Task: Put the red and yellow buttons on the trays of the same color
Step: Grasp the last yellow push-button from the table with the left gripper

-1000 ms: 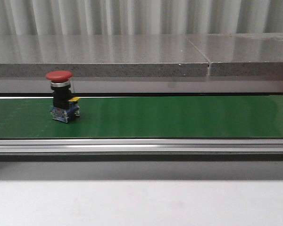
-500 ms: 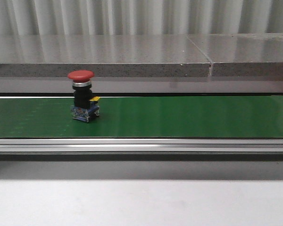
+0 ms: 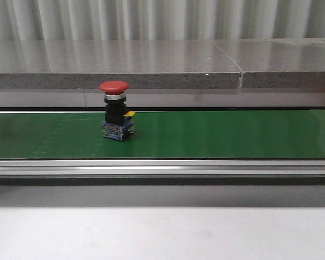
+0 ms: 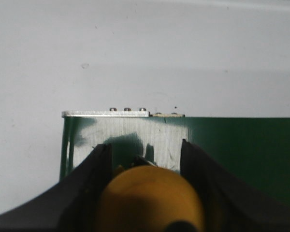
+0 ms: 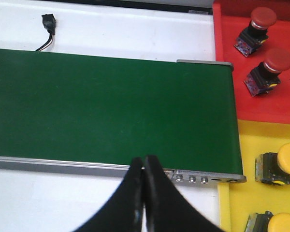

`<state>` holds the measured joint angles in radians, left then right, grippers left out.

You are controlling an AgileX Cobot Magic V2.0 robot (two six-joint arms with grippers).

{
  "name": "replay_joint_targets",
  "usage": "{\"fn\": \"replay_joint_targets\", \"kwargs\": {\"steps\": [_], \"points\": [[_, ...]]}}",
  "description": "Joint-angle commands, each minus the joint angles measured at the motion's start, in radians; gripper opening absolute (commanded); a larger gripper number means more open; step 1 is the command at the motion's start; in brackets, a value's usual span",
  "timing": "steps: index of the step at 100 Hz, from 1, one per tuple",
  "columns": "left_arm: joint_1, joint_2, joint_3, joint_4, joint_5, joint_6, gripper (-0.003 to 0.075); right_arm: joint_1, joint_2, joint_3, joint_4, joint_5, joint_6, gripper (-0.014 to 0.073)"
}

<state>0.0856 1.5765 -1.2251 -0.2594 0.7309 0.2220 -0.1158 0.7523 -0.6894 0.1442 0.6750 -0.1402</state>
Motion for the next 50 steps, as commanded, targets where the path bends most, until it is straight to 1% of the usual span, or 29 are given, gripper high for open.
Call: {"fn": "replay_joint_targets", "kwargs": {"steps": [1, 30, 50], "points": [[-0.017, -0.048, 0.004, -0.007, -0.058, -0.005, -0.002, 0.002, -0.004, -0.024, -0.004, -0.055, -0.009, -0.0068], [-0.019, -0.046, 0.088, -0.015, -0.122, -0.005, -0.002, 0.002, -0.004, -0.024, -0.004, -0.055, -0.009, -0.0068], [-0.019, -0.04, 0.102, -0.015, -0.122, 0.003, -0.002, 0.002, -0.004, -0.024, -0.004, -0.055, -0.009, -0.0068]]}}
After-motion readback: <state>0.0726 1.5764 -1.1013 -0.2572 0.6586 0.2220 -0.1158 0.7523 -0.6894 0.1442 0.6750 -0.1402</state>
